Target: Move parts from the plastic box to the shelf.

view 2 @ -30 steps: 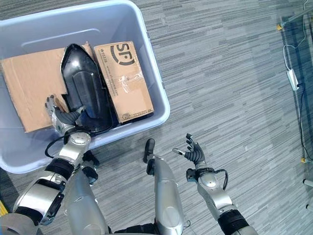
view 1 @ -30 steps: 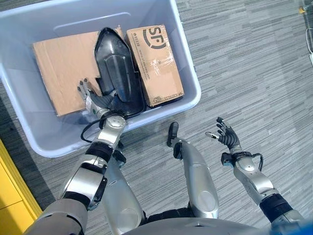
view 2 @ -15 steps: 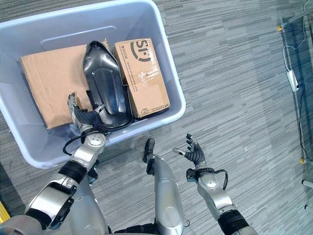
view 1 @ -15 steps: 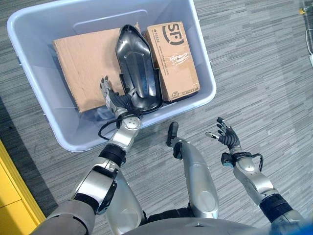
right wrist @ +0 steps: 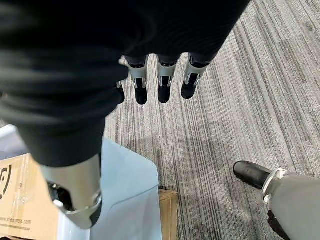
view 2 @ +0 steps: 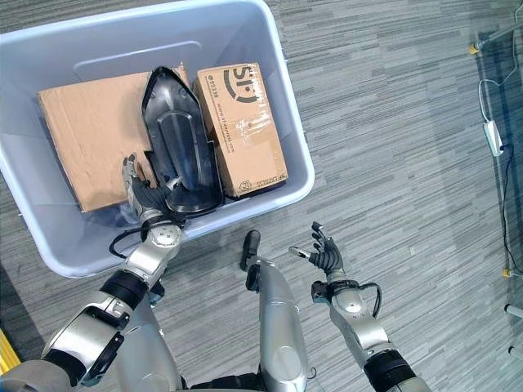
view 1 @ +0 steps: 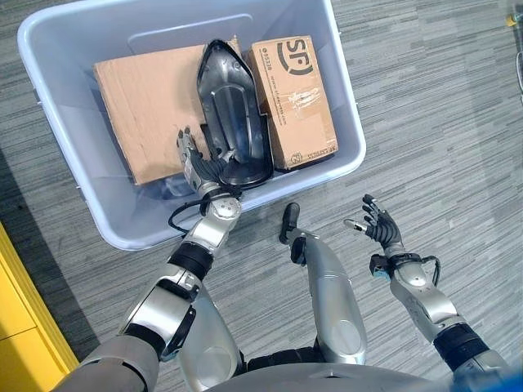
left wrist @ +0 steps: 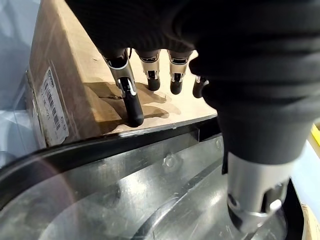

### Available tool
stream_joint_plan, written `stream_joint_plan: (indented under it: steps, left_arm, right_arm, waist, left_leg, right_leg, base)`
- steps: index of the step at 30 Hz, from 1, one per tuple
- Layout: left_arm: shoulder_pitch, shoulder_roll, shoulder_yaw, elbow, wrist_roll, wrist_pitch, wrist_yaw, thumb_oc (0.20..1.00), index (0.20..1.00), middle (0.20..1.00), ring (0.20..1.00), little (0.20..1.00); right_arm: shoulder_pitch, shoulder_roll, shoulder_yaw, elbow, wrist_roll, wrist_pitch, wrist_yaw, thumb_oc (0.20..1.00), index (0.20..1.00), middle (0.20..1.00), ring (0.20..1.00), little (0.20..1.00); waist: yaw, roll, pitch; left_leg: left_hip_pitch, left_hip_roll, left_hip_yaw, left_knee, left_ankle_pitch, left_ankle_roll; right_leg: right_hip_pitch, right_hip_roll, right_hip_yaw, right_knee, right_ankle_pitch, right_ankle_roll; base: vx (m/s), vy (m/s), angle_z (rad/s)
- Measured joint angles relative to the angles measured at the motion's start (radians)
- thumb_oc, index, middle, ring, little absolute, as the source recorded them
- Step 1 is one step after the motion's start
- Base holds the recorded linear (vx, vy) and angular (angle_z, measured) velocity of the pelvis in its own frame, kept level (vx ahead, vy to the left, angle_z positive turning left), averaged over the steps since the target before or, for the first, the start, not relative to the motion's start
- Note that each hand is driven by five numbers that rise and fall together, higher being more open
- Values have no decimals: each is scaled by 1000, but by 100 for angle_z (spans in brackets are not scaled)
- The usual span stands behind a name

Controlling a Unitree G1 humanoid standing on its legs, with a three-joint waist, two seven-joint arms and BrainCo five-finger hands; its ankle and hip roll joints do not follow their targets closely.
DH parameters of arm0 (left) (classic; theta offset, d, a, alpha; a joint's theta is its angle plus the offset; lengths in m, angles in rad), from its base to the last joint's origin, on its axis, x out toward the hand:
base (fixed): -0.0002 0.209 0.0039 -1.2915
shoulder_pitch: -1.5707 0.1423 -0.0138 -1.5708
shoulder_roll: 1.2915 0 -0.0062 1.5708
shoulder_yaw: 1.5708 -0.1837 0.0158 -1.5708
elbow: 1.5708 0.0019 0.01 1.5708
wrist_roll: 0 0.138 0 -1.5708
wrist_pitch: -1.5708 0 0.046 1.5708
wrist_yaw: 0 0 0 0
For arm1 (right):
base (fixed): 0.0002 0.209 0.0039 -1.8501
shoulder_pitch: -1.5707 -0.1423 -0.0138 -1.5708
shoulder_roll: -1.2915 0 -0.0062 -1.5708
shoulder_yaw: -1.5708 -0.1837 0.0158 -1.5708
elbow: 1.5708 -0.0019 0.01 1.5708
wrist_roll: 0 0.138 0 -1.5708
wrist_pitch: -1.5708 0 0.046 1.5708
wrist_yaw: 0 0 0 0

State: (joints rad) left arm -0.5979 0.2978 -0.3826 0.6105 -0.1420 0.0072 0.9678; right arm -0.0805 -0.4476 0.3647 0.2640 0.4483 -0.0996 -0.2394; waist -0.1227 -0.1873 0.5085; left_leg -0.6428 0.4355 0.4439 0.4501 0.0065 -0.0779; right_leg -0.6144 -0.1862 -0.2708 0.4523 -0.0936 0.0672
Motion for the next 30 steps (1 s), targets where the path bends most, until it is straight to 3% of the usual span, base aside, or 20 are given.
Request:
stream_joint_plan:
  steps: [9,14,15,16,17,23,30]
  left_arm:
    - [-4,-17,-5,0,17,32,20,1000,1000,1000,1000,1000]
    - [-57,-18,-8,45,46,147,36,1000,1000,1000,1000,1000]
    - [-92,-15,-18,87,99,219,46,900,900,900,900,900]
    - [-112,-12,-22,99,114,261,53,501,501,501,501,501]
    - [-128,-12,-23,114,115,286,64,203,203,203,203,203]
    - [-213,9,-25,243,115,374,167,200,200,200,200,200]
    - [-223,54,1,261,85,367,217,200,200,200,200,200]
  right_arm:
    - [0,0,2,9,1,-17,-1,1000,1000,1000,1000,1000]
    - [-2,-1,2,14,13,-17,-2,1000,1000,1000,1000,1000]
    - [-4,-1,2,14,31,-17,0,1000,1000,1000,1000,1000]
    - [-4,-1,2,14,34,-17,0,1000,1000,1000,1000,1000]
    - [-5,-1,2,13,37,-17,1,1000,1000,1000,1000,1000]
    - [-42,-2,18,16,39,-16,1,1000,1000,1000,1000,1000]
    - [-45,-2,25,6,42,-9,0,1000,1000,1000,1000,1000]
  waist:
    - [0,0,0]
    - [-4,0,0]
    - [-5,-1,-1]
    - [-7,-1,-1]
    - [-12,-1,-1]
    - [-48,-2,-1]
    - [-53,-1,-1]
  left_leg:
    - [-3,0,3,6,-2,3]
    - [-4,7,5,9,-3,2]
    - [-9,18,7,12,-3,2]
    - [-13,21,7,13,-2,1]
    - [-16,21,7,13,-1,0]
    - [-21,23,15,24,-5,-2]
    - [-21,21,39,25,-3,-1]
  right_leg:
    - [-7,-4,6,3,0,0]
    - [-11,5,10,4,-1,1]
    - [-18,8,11,4,-3,5]
    - [-23,10,11,5,-3,4]
    - [-26,10,11,7,-3,4]
    - [-45,12,24,20,-4,3]
    - [-79,8,50,46,-7,-2]
  base:
    - [0,0,0]
    - [-9,-30,-3]
    - [-1,-56,-10]
    - [6,-34,-7]
    - [9,-16,-3]
    - [6,-19,-5]
    - [4,5,-6]
